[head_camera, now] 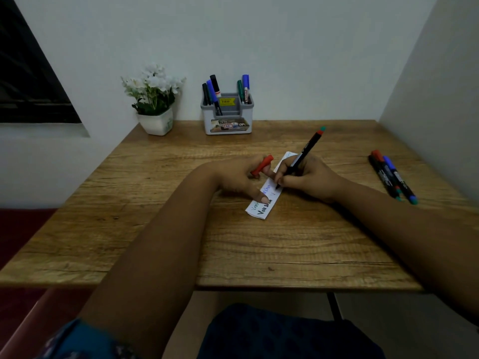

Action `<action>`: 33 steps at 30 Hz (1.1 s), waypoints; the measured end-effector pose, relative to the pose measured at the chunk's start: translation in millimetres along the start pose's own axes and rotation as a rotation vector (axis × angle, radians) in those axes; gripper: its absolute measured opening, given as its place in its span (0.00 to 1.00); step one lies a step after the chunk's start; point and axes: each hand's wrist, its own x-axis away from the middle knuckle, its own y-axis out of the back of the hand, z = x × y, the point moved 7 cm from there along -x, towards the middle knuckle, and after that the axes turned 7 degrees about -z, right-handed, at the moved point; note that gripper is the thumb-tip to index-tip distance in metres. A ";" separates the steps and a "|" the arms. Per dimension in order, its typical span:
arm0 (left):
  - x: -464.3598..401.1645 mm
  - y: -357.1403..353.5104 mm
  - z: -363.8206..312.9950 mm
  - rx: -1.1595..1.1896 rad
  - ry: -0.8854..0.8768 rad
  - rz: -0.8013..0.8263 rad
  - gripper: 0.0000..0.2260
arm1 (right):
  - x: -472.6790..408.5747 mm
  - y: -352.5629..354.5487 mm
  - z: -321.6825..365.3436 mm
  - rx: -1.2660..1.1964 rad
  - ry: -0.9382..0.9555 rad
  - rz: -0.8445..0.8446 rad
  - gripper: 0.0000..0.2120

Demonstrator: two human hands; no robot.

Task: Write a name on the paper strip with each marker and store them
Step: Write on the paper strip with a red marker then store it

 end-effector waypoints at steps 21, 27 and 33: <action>-1.0 -0.5 0.4 0.002 -0.013 0.007 0.38 | -1.4 -1.9 -4.9 0.077 -0.011 0.019 0.04; -0.5 0.7 -0.7 -0.002 -0.009 0.001 0.40 | -1.5 2.5 -4.7 0.079 -0.020 -0.034 0.04; 0.1 0.5 -0.1 0.013 0.002 0.000 0.37 | 0.0 0.9 0.0 0.118 -0.012 -0.016 0.03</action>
